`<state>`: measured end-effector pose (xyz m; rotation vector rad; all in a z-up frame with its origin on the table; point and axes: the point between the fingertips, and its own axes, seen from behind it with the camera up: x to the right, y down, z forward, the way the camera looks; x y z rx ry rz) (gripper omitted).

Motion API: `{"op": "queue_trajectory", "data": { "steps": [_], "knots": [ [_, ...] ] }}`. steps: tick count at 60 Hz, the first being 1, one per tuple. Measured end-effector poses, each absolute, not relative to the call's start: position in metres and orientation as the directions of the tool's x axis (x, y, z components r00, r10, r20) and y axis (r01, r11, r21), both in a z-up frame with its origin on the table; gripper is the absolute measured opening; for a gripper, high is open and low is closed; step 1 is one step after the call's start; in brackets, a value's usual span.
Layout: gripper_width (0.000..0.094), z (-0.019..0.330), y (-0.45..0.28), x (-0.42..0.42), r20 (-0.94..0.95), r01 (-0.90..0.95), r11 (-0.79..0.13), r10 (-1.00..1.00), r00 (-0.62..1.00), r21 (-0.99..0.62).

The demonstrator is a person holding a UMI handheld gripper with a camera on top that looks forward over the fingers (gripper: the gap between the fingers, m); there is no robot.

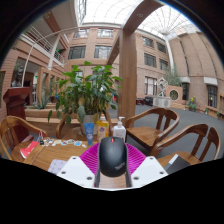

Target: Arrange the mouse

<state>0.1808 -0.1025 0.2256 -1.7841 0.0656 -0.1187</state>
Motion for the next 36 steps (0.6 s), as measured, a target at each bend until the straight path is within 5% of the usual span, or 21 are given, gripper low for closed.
{"op": "queue_trajectory", "data": {
  "steps": [8,25,36],
  "knots": [
    [0.0348,0.222,-0.048,0.114,0.026,0.017,-0.227,-0.036,0.999,-0.974],
    [0.0365,0.031,-0.015,0.008,0.019,0.061,-0.567,0.081,0.997,-0.822],
    [0.0482,-0.009,-0.022,0.0,0.01,0.063,-0.629,0.086,0.996,-0.775]
  ]
}}
